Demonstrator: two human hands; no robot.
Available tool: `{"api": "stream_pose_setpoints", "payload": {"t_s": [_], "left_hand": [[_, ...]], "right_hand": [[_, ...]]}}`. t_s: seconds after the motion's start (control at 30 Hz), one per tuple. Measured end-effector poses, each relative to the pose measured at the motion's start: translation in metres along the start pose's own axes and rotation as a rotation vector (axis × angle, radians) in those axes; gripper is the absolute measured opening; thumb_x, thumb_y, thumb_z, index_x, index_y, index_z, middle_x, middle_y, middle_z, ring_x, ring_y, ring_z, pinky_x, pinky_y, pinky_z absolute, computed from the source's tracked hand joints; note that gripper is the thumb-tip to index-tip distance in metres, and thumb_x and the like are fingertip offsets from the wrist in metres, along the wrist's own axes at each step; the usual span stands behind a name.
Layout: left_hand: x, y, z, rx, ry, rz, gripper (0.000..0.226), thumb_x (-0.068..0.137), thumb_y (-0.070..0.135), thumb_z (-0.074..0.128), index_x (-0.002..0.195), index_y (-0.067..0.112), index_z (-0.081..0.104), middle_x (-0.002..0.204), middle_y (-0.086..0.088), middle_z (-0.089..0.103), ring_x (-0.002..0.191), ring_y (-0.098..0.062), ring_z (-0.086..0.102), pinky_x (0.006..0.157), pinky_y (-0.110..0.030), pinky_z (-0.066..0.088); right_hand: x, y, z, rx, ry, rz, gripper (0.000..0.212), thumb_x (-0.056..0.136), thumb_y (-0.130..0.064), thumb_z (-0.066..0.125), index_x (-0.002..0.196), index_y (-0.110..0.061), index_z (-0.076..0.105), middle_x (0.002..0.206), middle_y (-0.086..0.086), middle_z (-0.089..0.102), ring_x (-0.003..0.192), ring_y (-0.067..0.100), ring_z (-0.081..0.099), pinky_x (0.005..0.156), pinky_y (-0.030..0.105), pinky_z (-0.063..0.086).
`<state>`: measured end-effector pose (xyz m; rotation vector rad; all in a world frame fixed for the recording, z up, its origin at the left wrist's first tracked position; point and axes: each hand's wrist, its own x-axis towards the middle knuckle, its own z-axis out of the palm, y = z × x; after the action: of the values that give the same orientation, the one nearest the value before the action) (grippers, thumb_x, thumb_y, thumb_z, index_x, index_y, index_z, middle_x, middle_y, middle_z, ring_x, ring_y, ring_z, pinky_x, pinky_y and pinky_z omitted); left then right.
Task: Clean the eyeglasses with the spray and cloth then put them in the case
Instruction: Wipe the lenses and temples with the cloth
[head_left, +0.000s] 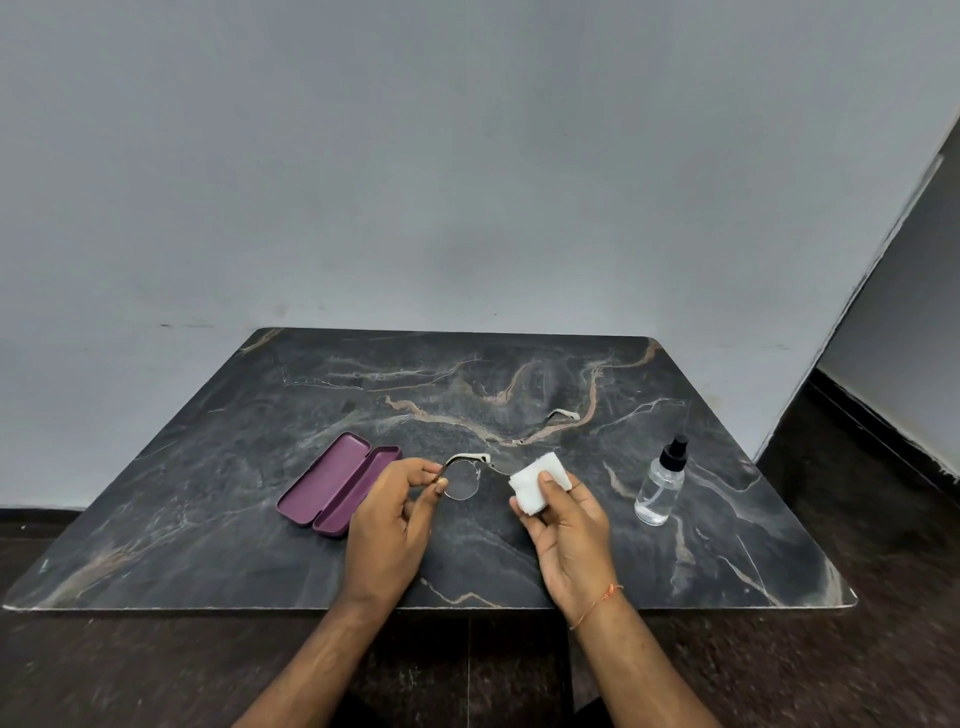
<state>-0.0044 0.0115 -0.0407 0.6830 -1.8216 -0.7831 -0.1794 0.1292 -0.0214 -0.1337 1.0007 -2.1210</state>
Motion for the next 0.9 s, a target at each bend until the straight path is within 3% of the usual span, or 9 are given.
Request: {"api": "stream_pose_setpoints", "payload": {"t_s": [0.1,0.2,0.3,0.37,0.43,0.5,0.57,0.7,0.9], "left_hand": [[0.001,0.001,-0.001,0.005,0.002,0.015,0.008,0.105,0.041,0.07,0.11,0.045,0.066,0.117,0.015,0.074,0.056,-0.019,0.065,0.058,-0.022,0.055],[0.0,0.002,0.0,0.03,-0.034,0.028,0.011,0.105,0.033,0.074,0.107,0.04,0.066,0.12,0.016,0.074,0.059,-0.017,0.066,0.062,-0.03,0.058],[-0.002,0.005,-0.001,0.058,-0.068,0.04,0.006,0.104,0.037,0.073,0.106,0.036,0.067,0.118,0.019,0.074,0.065,-0.014,0.069,0.067,-0.03,0.06],[-0.003,0.008,-0.001,0.086,-0.083,0.063,0.008,0.105,0.043,0.07,0.106,0.035,0.068,0.113,0.022,0.073,0.078,-0.009,0.072,0.073,-0.028,0.061],[-0.004,0.01,-0.002,0.082,-0.108,0.081,0.008,0.106,0.042,0.07,0.105,0.035,0.067,0.11,0.022,0.073,0.096,-0.001,0.074,0.081,-0.027,0.061],[-0.005,0.01,-0.001,0.096,-0.131,0.095,0.007,0.105,0.037,0.072,0.103,0.034,0.065,0.109,0.02,0.074,0.106,0.006,0.073,0.084,-0.028,0.062],[-0.006,0.01,-0.001,0.127,-0.158,0.085,0.013,0.104,0.029,0.075,0.102,0.034,0.063,0.111,0.021,0.075,0.109,0.009,0.073,0.084,-0.034,0.063],[-0.007,0.009,-0.002,0.171,-0.189,0.075,0.019,0.103,0.024,0.076,0.103,0.036,0.061,0.11,0.021,0.074,0.103,0.002,0.075,0.08,-0.041,0.064],[-0.008,0.006,-0.001,0.17,-0.196,0.07,0.017,0.103,0.029,0.075,0.102,0.038,0.06,0.116,0.036,0.071,0.107,0.01,0.073,0.081,-0.032,0.064]], "right_hand": [[-0.008,0.005,-0.005,-0.059,0.003,-0.114,0.009,0.099,-0.003,0.07,0.106,-0.006,0.074,0.095,0.008,0.08,0.088,0.018,0.077,0.073,0.03,0.065],[-0.014,0.014,-0.004,-0.324,0.085,-0.289,0.011,0.093,-0.006,0.08,0.096,-0.016,0.083,0.09,0.003,0.081,0.081,0.013,0.072,0.07,0.023,0.06],[-0.019,0.02,-0.002,-0.613,0.086,-0.531,0.017,0.087,-0.01,0.087,0.087,-0.027,0.084,0.092,-0.003,0.081,0.085,0.01,0.074,0.079,0.021,0.056],[-0.021,0.021,0.0,-0.845,0.041,-0.681,0.021,0.085,-0.013,0.088,0.086,-0.034,0.083,0.091,-0.011,0.076,0.084,0.009,0.072,0.075,0.014,0.052],[-0.025,0.022,0.004,-1.034,0.008,-0.767,0.019,0.084,-0.017,0.088,0.089,-0.035,0.084,0.085,-0.012,0.071,0.078,0.01,0.069,0.072,0.019,0.051],[-0.027,0.022,0.01,-1.206,-0.022,-0.813,0.008,0.087,-0.024,0.085,0.092,-0.03,0.084,0.08,-0.011,0.066,0.08,0.013,0.064,0.074,0.03,0.053],[-0.029,0.022,0.016,-1.351,-0.069,-0.795,0.007,0.093,-0.031,0.078,0.095,-0.029,0.084,0.084,-0.011,0.068,0.087,0.015,0.062,0.079,0.031,0.051],[-0.036,0.025,0.019,-1.344,-0.185,-0.786,0.014,0.096,-0.029,0.07,0.087,-0.025,0.08,0.087,-0.016,0.07,0.091,0.01,0.065,0.083,0.033,0.053],[-0.039,0.021,0.009,-1.53,-0.163,-0.851,0.024,0.099,-0.04,0.061,0.095,-0.03,0.082,0.084,-0.016,0.067,0.09,0.012,0.062,0.079,0.03,0.053]]}}
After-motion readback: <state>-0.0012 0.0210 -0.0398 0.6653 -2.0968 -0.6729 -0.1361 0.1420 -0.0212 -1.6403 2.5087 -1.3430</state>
